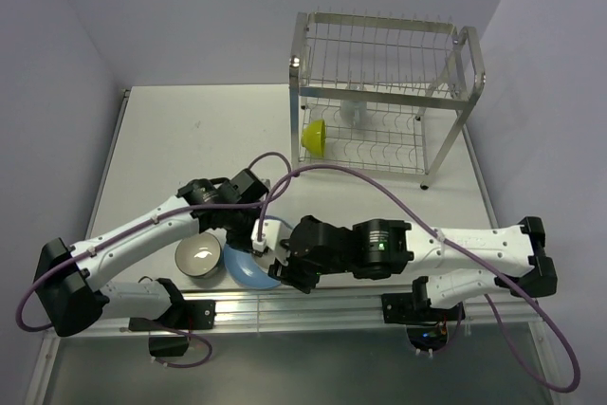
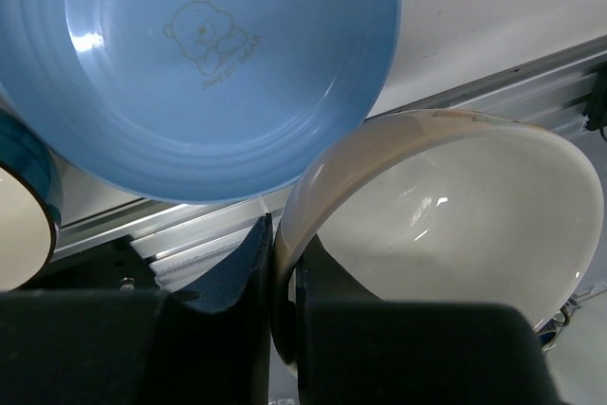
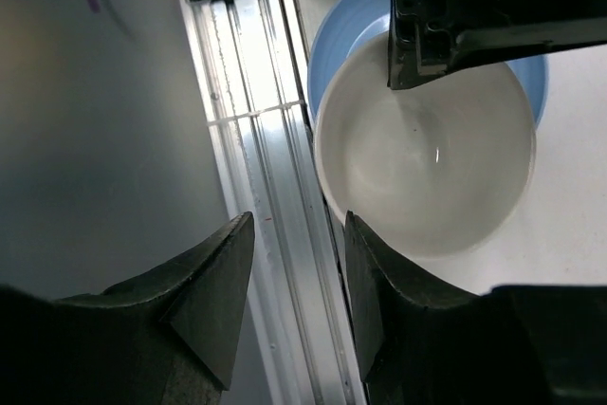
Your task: Load the mixed dishes into the dish rack
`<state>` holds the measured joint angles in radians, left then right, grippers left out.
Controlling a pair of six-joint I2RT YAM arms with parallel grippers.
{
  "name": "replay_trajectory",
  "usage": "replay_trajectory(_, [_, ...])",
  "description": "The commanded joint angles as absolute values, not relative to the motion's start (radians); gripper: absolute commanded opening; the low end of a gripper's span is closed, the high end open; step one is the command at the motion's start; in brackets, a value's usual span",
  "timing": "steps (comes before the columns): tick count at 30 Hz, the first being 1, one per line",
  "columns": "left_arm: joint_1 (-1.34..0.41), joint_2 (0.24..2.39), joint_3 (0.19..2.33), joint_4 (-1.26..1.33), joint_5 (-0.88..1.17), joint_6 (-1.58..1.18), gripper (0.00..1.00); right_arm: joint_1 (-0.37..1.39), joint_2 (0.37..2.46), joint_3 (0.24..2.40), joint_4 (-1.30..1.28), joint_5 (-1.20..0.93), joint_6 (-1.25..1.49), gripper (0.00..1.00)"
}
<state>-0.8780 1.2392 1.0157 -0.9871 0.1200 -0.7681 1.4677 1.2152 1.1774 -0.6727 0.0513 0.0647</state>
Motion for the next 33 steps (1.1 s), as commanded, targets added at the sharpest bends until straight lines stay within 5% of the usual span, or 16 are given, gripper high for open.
replay_trajectory(1, [-0.900,1.230,1.039,-0.980,0.156,-0.769,0.00,1.476,1.265,1.219,-0.683,0.046,0.038,0.51])
replay_trajectory(21, [-0.977,1.246,1.066,-0.994,0.175,-0.773,0.00,1.488,1.440,1.227,-0.629,-0.034,0.025,0.47])
replay_trajectory(26, [-0.977,1.244,1.086,-1.005,0.183,-0.769,0.00,1.503,1.483,1.238,-0.635,-0.054,0.028,0.27])
replay_trajectory(33, [-0.977,1.236,1.088,-1.000,0.204,-0.767,0.00,1.525,1.526,1.236,-0.624,-0.002,0.040,0.23])
